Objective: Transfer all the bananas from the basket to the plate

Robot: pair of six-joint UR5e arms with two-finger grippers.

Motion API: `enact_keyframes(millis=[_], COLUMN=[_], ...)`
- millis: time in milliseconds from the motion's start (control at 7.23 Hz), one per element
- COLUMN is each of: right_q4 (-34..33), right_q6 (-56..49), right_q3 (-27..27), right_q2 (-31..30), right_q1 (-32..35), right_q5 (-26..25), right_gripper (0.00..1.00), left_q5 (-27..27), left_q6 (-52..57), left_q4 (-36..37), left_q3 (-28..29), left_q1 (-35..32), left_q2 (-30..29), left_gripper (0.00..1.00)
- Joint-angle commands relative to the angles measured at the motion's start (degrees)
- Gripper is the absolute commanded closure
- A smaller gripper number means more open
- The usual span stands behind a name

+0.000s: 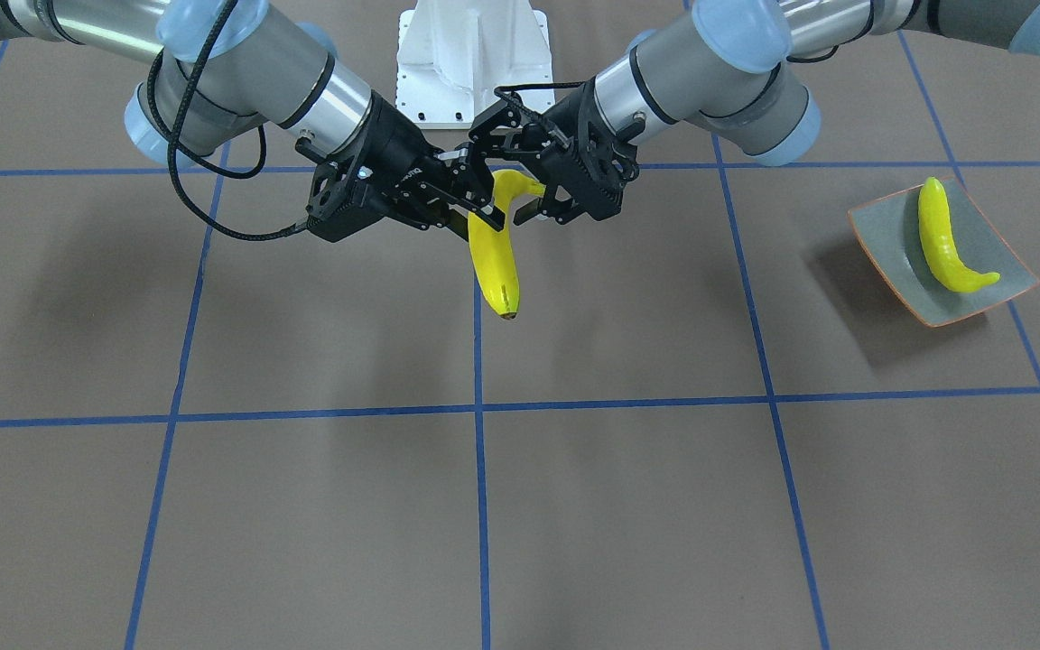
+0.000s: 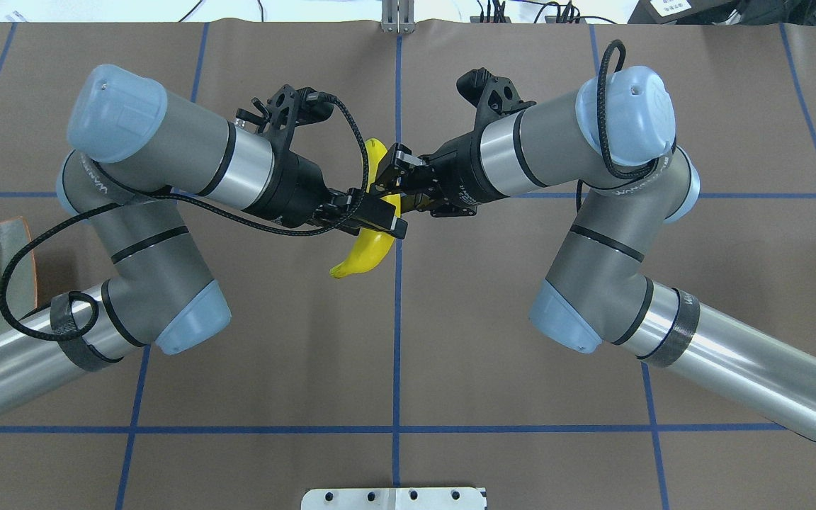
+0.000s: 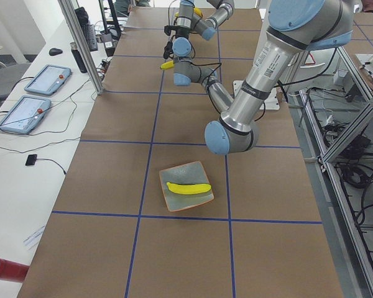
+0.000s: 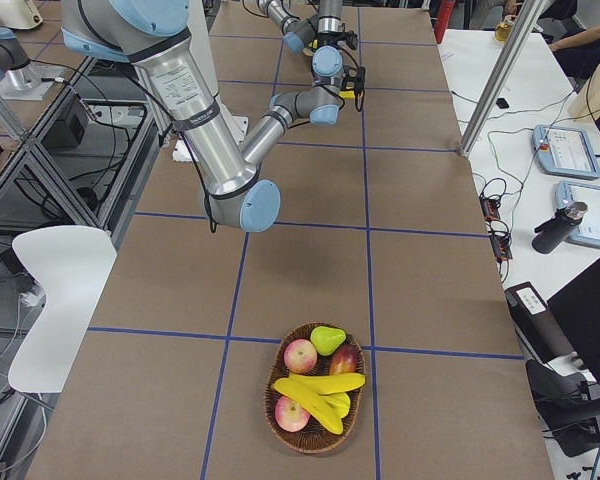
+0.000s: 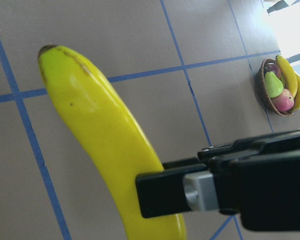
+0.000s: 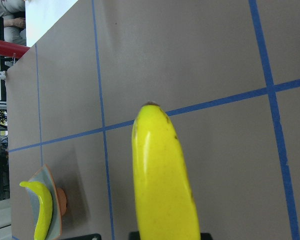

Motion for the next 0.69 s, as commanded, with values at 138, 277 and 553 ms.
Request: enact_keyframes(millis=[138, 277, 553], right_q4=[0.10, 0.19, 0.37], right_q6=[0.12, 0.13, 0.04], right_q3=[0.41, 0.41, 0.41], right_q2=[0.01, 0.01, 0.01], right_q1=[0.02, 0.02, 0.02], right_q5=[0.27, 0.27, 0.27], right_gripper=[1.00, 1.00, 1.00], left_q5=[0.05, 0.05, 0.05], left_q6=[-0.09, -0.18, -1.67], left_q4=[-0.01, 0.08, -0.19], left_q3=[-0.01, -0.01, -0.18], left_q1=[0.04, 0.04, 0.04], left_q2=[0.15, 0.15, 0.42], left_gripper=[0.18, 0.40, 1.00])
